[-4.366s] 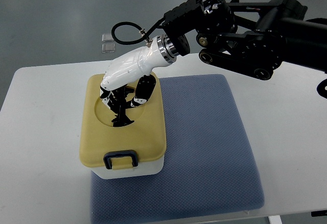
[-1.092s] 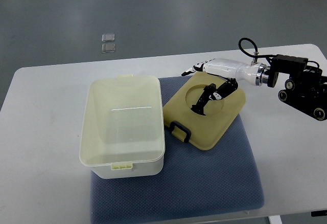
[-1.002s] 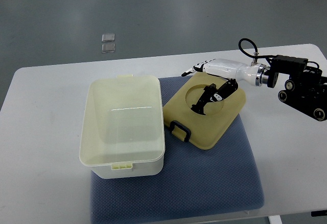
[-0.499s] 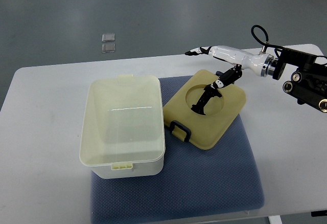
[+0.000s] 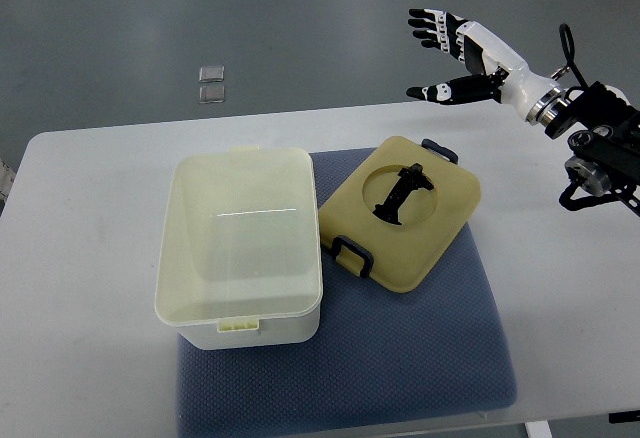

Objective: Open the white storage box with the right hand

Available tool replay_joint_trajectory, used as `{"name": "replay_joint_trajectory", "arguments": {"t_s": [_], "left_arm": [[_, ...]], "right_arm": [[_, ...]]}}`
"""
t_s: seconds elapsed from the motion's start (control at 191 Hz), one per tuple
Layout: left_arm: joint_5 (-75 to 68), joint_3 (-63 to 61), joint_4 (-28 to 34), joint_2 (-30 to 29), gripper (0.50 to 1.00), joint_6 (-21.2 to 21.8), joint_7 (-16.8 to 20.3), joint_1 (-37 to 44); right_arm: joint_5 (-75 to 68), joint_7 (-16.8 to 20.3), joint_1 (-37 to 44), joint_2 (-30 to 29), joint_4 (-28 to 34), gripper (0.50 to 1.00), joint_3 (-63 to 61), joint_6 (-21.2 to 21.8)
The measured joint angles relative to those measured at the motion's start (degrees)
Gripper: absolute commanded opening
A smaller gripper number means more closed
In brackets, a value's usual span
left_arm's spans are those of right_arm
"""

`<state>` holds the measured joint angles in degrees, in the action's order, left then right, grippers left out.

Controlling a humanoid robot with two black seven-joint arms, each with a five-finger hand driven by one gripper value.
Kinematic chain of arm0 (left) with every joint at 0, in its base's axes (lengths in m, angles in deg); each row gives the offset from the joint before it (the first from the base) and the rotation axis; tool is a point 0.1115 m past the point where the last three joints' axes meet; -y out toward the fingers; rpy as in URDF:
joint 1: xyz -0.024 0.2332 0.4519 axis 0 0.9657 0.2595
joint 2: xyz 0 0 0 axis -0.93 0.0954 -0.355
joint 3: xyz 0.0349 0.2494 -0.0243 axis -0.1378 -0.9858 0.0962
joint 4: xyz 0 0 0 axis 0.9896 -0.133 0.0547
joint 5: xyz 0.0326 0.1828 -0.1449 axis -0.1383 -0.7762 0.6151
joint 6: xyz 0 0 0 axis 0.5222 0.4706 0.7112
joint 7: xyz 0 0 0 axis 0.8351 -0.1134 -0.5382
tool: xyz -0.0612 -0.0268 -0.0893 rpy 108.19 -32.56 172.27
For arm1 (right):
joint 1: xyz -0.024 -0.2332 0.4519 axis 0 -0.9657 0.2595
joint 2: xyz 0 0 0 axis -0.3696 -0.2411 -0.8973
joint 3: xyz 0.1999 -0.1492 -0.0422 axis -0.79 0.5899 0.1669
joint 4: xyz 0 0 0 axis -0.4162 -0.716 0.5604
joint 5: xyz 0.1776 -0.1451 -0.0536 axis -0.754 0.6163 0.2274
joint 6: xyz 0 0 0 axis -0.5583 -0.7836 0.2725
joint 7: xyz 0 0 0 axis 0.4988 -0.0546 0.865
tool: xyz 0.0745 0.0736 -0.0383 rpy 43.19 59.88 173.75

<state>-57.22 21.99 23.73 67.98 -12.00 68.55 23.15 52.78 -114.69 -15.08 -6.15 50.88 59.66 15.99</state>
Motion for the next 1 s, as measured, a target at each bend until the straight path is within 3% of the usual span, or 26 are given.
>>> {"name": "replay_joint_trajectory", "arguments": {"t_s": [0.226,0.478,0.724,1.002], "left_arm": [[0.0,0.0,0.0,0.0,1.000,0.0,0.0,0.0],[0.0,0.0,0.0,0.0,1.000,0.0,0.0,0.0],[0.0,0.0,0.0,0.0,1.000,0.0,0.0,0.0],[0.0,0.0,0.0,0.0,1.000,0.0,0.0,0.0]], "right_arm": [[-17.7,0.2,-0.7,-2.0,-3.4,0.926,-0.2,3.6],[-33.3,5.4,-1.4,-3.5,-5.0,0.926,-0.1,5.9],[-35.0,6.5,-3.1,-7.0,-9.7,0.930,-0.2,11.8],[-34.9,5.7,-5.5,-11.2,-14.6,0.930,-3.2,11.8]]}}
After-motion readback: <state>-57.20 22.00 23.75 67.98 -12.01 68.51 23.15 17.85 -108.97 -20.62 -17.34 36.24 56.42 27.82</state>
